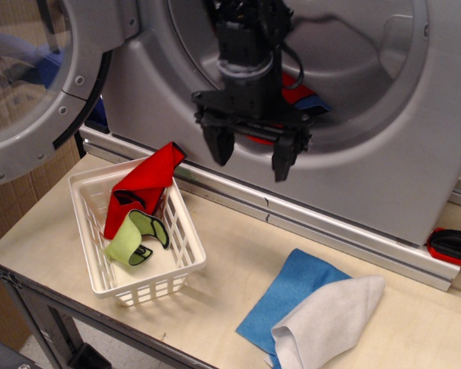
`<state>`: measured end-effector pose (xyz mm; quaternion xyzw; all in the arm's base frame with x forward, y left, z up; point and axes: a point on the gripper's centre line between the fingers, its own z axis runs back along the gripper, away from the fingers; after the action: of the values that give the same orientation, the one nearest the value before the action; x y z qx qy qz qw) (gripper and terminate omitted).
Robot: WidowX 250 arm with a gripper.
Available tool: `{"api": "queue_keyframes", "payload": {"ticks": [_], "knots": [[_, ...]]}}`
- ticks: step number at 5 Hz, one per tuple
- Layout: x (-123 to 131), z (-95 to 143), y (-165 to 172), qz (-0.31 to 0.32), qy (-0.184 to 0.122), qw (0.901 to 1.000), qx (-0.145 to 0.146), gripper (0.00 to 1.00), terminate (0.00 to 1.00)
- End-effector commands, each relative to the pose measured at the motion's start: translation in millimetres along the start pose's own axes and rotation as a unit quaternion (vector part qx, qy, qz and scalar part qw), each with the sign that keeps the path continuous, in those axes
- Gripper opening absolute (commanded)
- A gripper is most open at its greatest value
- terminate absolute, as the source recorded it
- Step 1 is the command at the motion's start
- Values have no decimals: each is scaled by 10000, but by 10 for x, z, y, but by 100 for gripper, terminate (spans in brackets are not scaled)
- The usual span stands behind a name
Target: Take clothes out of laundry machine
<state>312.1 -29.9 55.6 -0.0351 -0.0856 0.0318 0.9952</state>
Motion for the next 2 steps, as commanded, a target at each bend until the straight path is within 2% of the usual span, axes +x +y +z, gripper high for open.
{"api": "queue_keyframes", "payload": {"ticks": [1, 2], "knots": [[431, 295, 60, 58, -1112, 9935, -231, 100, 0], [608, 347, 73, 239, -1450, 9889, -234, 100, 0]]}}
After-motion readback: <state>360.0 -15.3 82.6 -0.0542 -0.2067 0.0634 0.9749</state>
